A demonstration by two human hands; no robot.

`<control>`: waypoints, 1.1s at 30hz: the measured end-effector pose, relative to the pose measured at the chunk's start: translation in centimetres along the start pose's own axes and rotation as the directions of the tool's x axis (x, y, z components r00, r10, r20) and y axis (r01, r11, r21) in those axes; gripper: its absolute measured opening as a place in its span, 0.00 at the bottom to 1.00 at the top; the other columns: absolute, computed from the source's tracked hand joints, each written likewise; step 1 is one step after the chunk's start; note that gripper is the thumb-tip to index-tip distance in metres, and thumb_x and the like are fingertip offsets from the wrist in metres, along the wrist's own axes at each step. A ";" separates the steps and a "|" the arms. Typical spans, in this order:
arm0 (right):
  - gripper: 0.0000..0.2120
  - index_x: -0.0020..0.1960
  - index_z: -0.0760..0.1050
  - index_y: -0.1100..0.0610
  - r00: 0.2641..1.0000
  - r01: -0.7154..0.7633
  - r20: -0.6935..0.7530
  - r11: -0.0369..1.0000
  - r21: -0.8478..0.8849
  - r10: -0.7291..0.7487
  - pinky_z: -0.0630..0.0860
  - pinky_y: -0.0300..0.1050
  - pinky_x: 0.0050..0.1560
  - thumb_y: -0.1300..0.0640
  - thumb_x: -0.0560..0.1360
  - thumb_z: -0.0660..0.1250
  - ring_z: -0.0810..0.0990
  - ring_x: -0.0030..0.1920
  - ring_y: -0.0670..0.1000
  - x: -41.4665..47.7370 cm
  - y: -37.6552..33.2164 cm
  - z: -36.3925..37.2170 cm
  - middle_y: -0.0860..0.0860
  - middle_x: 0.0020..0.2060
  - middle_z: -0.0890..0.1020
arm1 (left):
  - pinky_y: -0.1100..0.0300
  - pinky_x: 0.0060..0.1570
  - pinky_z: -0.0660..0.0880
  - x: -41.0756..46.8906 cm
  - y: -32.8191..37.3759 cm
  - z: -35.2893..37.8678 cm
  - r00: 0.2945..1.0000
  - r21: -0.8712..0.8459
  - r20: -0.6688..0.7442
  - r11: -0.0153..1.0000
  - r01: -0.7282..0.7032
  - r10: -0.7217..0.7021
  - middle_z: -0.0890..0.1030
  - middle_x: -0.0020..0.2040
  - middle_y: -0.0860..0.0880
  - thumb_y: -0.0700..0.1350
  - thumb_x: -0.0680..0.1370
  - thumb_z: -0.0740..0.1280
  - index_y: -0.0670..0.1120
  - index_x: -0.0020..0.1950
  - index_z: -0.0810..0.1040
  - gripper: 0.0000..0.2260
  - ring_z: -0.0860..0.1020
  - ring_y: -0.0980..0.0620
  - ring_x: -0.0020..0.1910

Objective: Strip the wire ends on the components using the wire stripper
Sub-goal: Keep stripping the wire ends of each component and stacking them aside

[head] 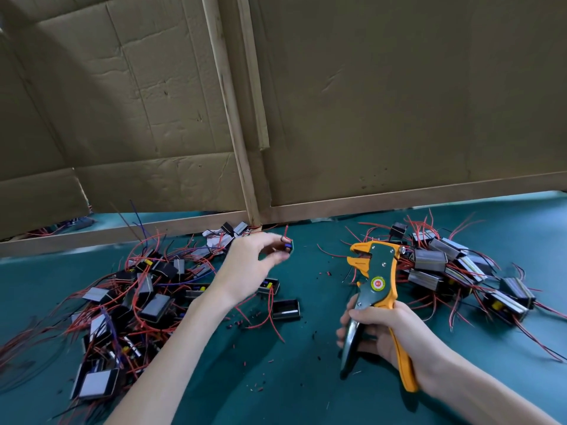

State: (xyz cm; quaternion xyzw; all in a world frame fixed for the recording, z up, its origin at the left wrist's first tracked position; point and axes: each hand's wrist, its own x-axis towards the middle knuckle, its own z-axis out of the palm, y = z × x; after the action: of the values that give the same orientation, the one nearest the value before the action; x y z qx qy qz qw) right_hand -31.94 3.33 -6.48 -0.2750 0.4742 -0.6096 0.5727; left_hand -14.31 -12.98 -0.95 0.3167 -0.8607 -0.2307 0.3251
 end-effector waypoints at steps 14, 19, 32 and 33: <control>0.05 0.49 0.75 0.68 1.000 -0.002 -0.003 1.000 -0.003 0.002 0.82 0.60 0.44 0.71 0.73 0.65 0.81 0.39 0.63 0.0 -0.1 0.1 0.63 0.38 0.79 | 0.58 0.51 0.69 -3.1 -1.7 1.4 0.923 0.370 0.360 0.929 -0.007 -0.137 0.75 0.47 0.50 0.48 0.78 0.67 0.50 0.55 0.81 0.08 0.74 0.51 0.50; 0.05 0.50 0.75 0.68 1.000 -0.006 -0.010 1.000 -0.001 0.006 0.82 0.58 0.43 0.71 0.73 0.65 0.81 0.39 0.63 -0.1 0.0 0.1 0.63 0.38 0.79 | 0.60 0.44 0.70 -3.3 -1.7 1.4 0.930 0.332 0.325 0.941 0.057 -0.171 0.78 0.45 0.53 0.47 0.78 0.69 0.50 0.51 0.77 0.04 0.75 0.54 0.43; 0.06 0.48 0.75 0.68 1.000 -0.014 -0.017 1.000 0.005 0.014 0.82 0.57 0.41 0.71 0.72 0.66 0.81 0.38 0.63 0.0 0.0 0.1 0.64 0.38 0.79 | 0.57 0.40 0.64 -3.5 -1.7 2.0 0.944 0.550 0.304 0.833 -0.063 -0.129 0.70 0.45 0.52 0.49 0.82 0.61 0.50 0.49 0.63 0.07 0.66 0.51 0.43; 0.06 0.48 0.75 0.68 1.000 -0.014 -0.017 1.000 0.005 0.014 0.82 0.57 0.41 0.71 0.72 0.66 0.81 0.38 0.63 0.1 0.0 0.1 0.64 0.38 0.79 | 0.56 0.38 0.63 -3.5 -1.8 2.0 0.931 0.521 0.321 0.853 -0.021 -0.173 0.71 0.42 0.52 0.49 0.81 0.61 0.50 0.49 0.64 0.06 0.68 0.50 0.41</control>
State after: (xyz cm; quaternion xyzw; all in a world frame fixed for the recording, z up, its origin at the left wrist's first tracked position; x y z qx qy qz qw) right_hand -31.86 3.19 -6.44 -0.2650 0.4795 -0.6089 0.5737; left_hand -12.95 -11.44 -4.80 0.3795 -0.9216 -0.0580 0.0574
